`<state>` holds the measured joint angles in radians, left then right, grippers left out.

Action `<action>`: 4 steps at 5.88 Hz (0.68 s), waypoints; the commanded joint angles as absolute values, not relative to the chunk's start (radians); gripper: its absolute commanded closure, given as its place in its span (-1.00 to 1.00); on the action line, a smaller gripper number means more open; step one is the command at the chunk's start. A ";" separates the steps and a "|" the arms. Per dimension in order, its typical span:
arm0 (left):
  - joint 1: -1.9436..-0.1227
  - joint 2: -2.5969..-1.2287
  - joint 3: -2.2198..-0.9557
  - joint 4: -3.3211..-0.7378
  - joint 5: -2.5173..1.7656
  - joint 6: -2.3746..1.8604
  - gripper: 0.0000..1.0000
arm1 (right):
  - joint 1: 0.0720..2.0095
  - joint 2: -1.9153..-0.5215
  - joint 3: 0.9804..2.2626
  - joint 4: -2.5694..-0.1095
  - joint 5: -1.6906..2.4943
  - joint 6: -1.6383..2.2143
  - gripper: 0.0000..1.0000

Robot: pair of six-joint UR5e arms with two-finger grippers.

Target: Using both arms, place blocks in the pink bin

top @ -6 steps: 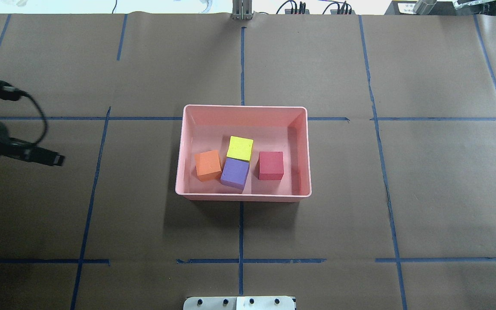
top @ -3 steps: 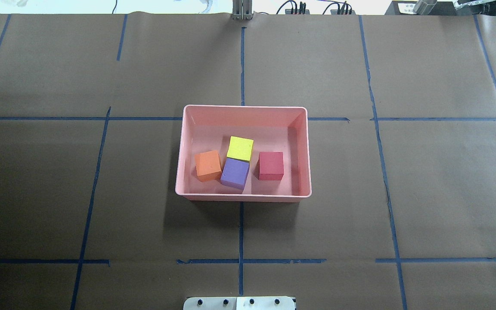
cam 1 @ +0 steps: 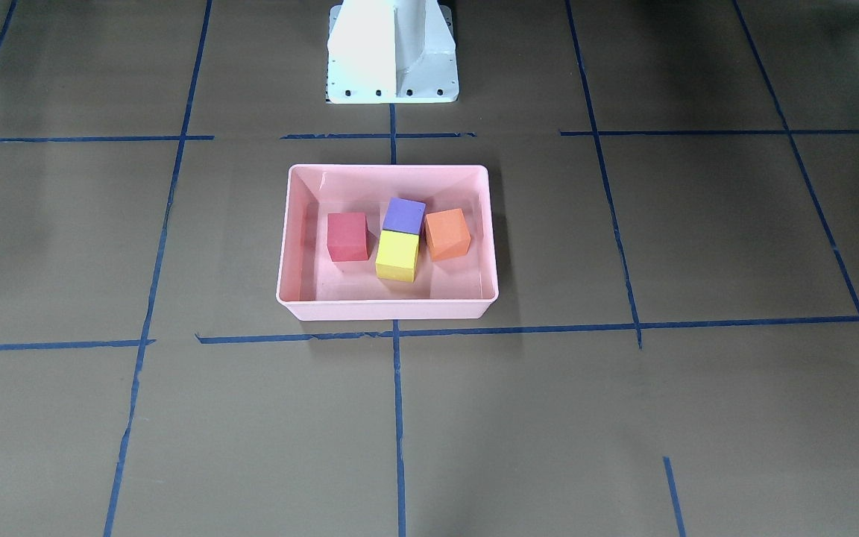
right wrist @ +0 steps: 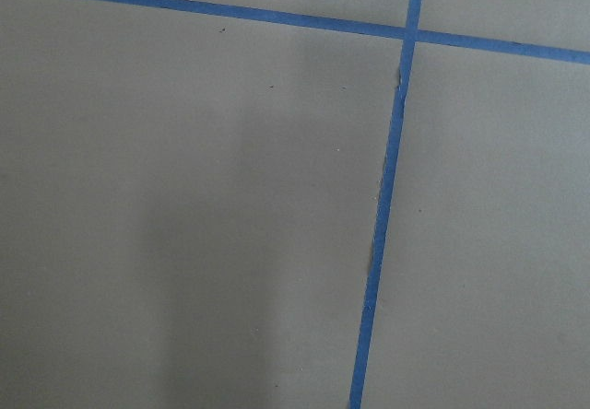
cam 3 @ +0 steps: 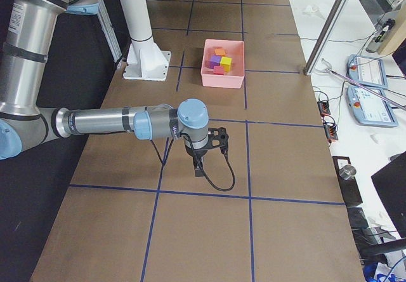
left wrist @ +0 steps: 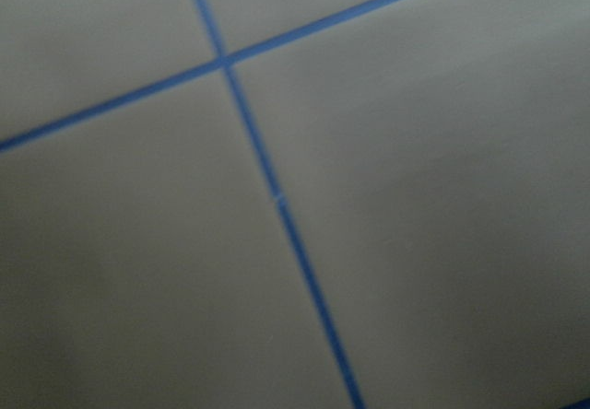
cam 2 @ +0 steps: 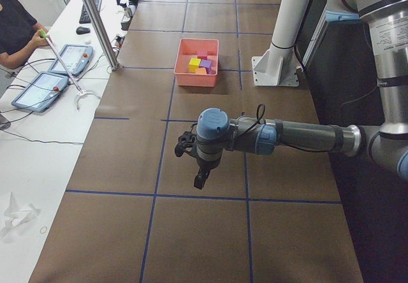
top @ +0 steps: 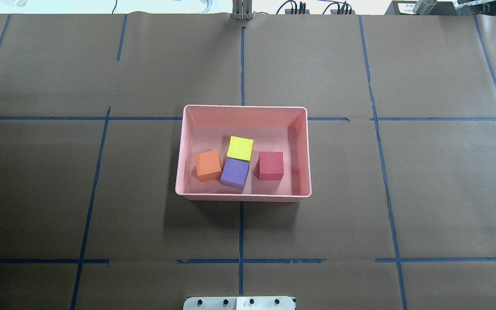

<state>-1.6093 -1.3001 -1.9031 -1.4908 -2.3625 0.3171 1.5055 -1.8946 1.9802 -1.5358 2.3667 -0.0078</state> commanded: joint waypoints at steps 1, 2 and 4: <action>-1.623 -1.368 -1.890 -1.335 -2.364 0.304 -1.00 | 1.506 -1.946 1.985 -1.529 2.367 -0.018 -1.00; -1.626 -1.358 -1.900 -1.332 -2.365 0.305 -1.00 | 1.508 -1.998 2.041 -1.534 2.368 -0.040 -1.00; -1.628 -1.350 -1.890 -1.336 -2.370 0.305 -1.00 | 1.506 -1.991 2.036 -1.536 2.365 -0.040 -1.00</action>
